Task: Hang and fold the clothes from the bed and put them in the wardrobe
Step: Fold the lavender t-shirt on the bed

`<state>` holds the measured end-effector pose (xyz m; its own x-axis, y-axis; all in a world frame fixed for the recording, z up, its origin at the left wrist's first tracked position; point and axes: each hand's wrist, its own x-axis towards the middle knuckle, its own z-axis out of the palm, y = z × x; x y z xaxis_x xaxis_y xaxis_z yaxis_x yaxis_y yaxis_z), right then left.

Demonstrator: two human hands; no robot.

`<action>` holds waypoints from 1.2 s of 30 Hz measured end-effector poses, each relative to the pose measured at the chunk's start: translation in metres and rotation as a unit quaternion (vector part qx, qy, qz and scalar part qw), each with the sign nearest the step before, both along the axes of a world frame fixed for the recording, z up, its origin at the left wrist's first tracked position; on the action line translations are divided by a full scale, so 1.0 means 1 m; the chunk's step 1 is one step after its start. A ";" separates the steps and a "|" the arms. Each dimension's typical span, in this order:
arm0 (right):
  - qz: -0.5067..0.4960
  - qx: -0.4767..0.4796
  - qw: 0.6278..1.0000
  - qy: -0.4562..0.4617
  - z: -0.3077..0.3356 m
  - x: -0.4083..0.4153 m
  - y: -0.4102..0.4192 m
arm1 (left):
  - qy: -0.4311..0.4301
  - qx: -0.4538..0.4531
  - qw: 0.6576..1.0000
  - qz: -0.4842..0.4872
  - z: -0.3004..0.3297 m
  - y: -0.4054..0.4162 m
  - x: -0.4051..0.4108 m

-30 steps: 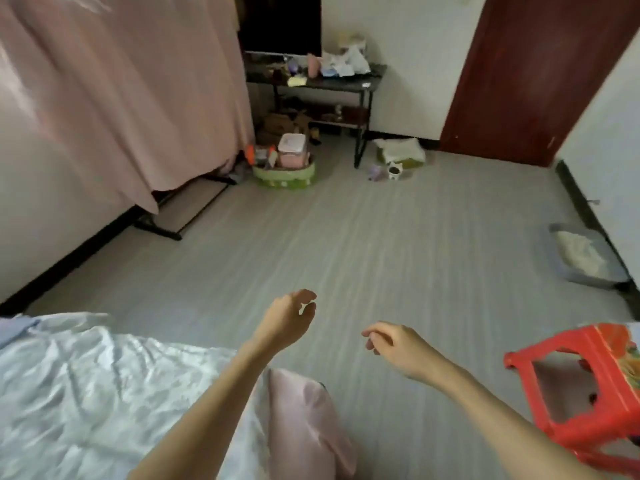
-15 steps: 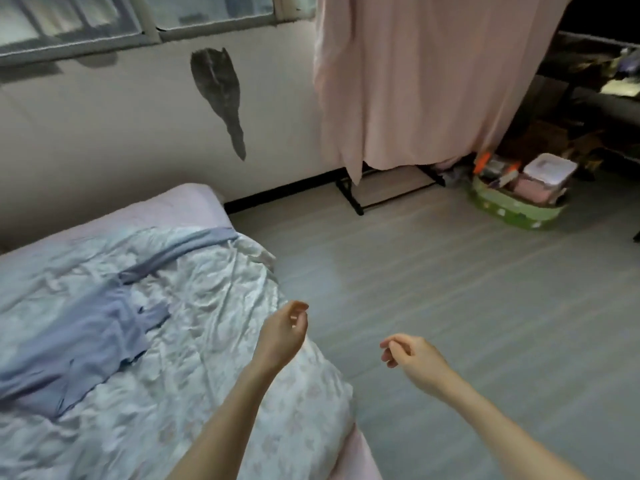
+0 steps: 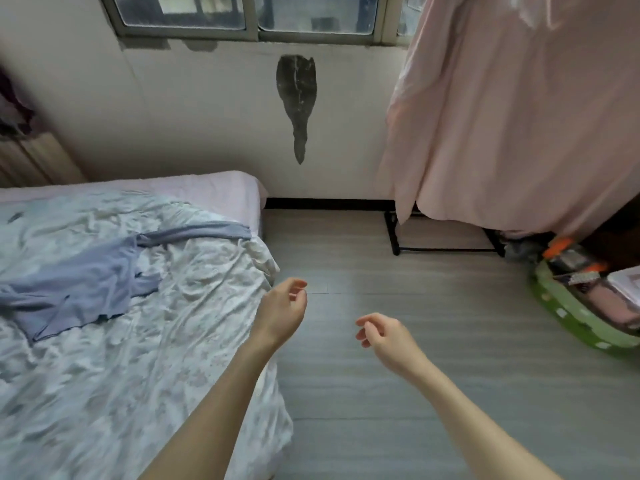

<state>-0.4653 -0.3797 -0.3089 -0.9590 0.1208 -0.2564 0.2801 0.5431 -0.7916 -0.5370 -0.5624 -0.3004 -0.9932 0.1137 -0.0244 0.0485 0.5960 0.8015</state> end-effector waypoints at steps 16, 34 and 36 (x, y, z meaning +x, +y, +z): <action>0.209 0.064 0.975 -0.031 -0.011 -0.300 -0.134 | -0.081 0.008 0.974 0.214 -0.060 -0.171 -0.207; 0.618 0.304 0.724 0.041 -0.223 -0.550 -0.455 | -0.354 -0.104 0.821 0.436 -0.256 -0.403 -0.301; 0.616 0.321 0.710 0.115 -0.246 -0.578 -0.486 | -0.375 -0.167 0.809 0.420 -0.279 -0.416 -0.321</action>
<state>-1.0432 -0.8660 -0.5553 -0.4450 -0.8254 -0.3474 -0.8178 0.5326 -0.2181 -0.8582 -0.9781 -0.5792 -0.4079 -0.7308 -0.5472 -0.9119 0.3557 0.2047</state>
